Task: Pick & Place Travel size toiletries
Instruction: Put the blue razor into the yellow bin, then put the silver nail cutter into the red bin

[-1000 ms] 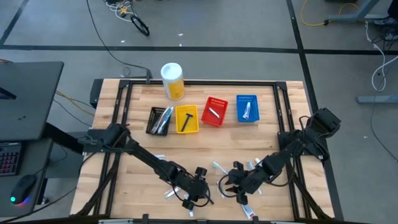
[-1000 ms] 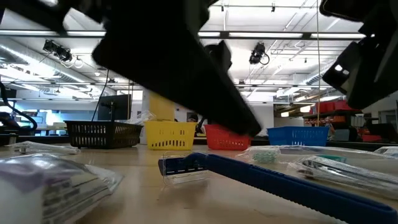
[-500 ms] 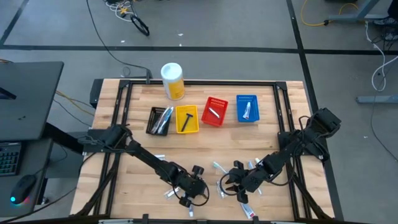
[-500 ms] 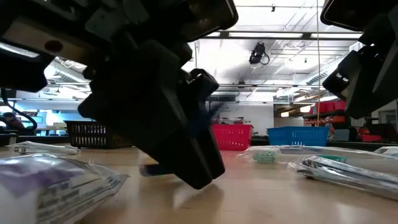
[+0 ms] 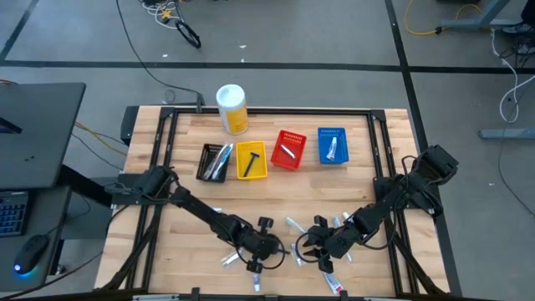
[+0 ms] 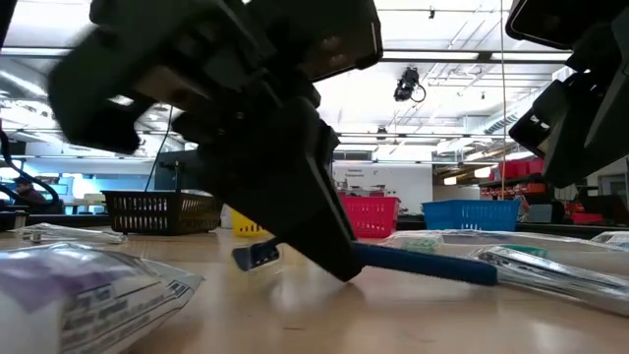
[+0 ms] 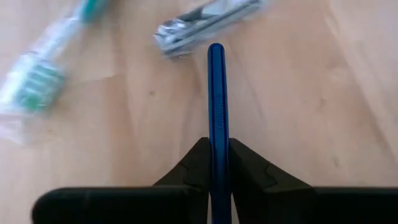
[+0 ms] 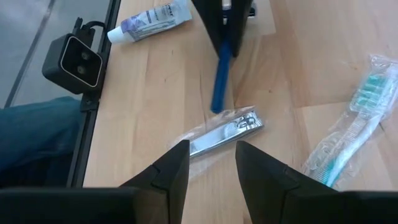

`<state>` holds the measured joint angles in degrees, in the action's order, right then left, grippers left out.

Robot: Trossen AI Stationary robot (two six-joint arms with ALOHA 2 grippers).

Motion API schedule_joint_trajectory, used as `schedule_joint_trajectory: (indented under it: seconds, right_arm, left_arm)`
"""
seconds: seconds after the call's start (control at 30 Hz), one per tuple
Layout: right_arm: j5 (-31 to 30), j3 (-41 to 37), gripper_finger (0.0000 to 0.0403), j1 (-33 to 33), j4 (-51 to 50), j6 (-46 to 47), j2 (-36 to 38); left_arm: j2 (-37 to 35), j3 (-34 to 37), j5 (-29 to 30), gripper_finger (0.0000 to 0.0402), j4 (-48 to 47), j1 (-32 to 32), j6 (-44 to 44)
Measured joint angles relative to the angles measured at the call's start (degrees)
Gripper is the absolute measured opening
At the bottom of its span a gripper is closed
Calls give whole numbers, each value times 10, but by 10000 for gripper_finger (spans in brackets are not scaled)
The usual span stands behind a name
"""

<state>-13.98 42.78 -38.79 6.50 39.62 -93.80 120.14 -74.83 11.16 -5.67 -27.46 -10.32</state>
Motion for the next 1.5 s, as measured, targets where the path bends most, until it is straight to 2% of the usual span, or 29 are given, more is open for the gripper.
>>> schedule_joint_trajectory:
  seconds: [0.13,0.27,0.5,0.6,0.67,0.73,0.87,0.97,1.13,1.3,1.5]
  right_arm:
    - [0,0,140,0,0,0,0]
    - [-13,0,140,0,-1,0,0]
    - [-45,0,140,0,-1,-18,0]
    - [-46,0,140,0,0,-21,0]
    - [-53,0,140,0,-1,-22,0]
    - [-59,0,140,0,-1,-21,0]
    - [-59,0,140,0,-2,-21,0]
    - [-56,0,140,0,-3,-21,0]
    - [-55,0,140,-2,-7,-21,0]
    - [-55,0,140,-3,-12,-21,0]
    - [-55,0,140,-3,-17,-21,0]
  left_arm:
    - [-4,0,51,56,1,0,-32]
    - [-10,0,131,42,-17,0,-107]
    - [-38,-1,293,56,-100,8,-248]
    - [-63,-1,370,56,-161,27,-318]
    - [-80,-2,395,49,-194,54,-354]
    - [-99,-1,394,43,-227,89,-372]
    - [-118,-1,352,47,-259,167,-373]
    - [-121,-1,313,63,-273,224,-382]
    - [-122,15,220,73,-271,297,-445]
    - [-122,31,169,70,-271,322,-459]
    - [-122,32,196,89,-264,314,-435]
